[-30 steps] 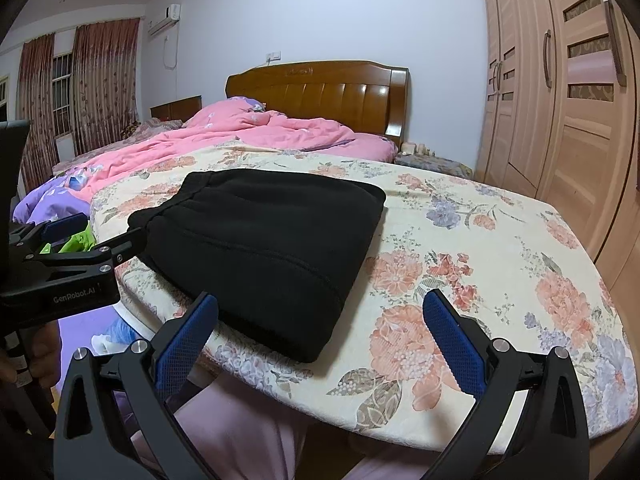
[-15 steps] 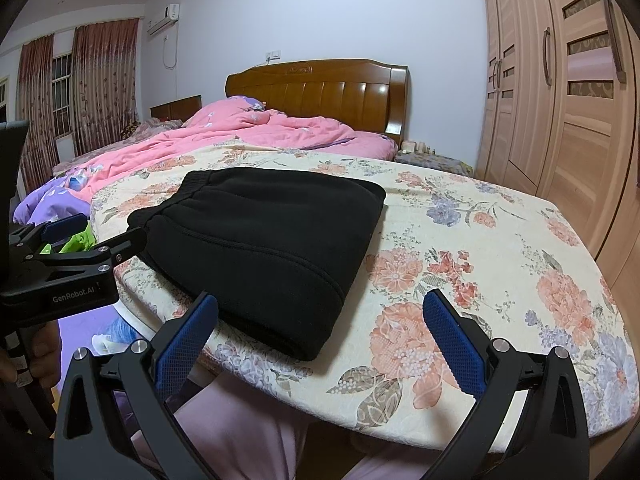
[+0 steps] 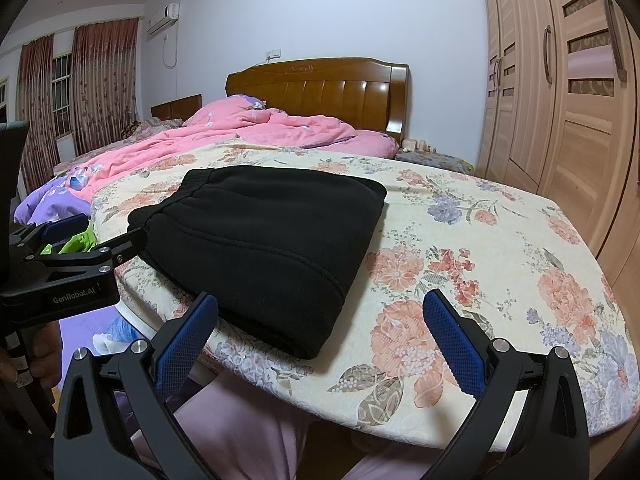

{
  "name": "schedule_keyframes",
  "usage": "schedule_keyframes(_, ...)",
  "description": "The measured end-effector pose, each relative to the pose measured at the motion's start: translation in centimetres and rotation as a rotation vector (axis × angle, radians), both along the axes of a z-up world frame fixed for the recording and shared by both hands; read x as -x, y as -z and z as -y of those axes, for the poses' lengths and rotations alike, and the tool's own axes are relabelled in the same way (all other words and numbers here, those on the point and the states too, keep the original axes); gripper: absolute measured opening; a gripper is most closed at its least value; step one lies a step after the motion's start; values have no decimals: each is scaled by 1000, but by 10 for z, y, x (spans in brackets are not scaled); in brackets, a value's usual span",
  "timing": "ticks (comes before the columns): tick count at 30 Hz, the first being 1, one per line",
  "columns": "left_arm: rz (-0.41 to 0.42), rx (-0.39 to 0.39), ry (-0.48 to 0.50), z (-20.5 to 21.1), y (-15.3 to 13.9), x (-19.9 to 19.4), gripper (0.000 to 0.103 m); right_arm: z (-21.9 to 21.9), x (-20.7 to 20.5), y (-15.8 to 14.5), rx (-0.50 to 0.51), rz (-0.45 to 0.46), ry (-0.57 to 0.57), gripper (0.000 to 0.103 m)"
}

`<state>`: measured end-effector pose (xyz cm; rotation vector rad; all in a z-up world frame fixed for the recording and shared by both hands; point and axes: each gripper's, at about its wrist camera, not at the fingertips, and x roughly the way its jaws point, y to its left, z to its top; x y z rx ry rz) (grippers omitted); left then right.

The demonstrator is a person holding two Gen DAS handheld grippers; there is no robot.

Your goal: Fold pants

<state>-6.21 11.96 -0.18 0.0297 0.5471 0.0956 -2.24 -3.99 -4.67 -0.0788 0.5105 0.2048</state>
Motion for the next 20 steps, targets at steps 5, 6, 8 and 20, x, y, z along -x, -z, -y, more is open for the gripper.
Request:
schedule_keyframes(5, -1, 0, 0, 0, 0, 0, 102, 0, 0, 0, 0, 1, 0, 99)
schedule_keyframes(6, -2, 1, 1, -1, 1, 0, 102, 0, 0, 0, 0, 1, 0, 99)
schedule_keyframes(8, 3, -5, -6, -1, 1, 0, 102, 0, 0, 0, 0, -1, 0, 99)
schedule_keyframes(20, -34, 40, -19, -13, 9, -5, 101, 1, 3, 7, -14, -10, 10, 99)
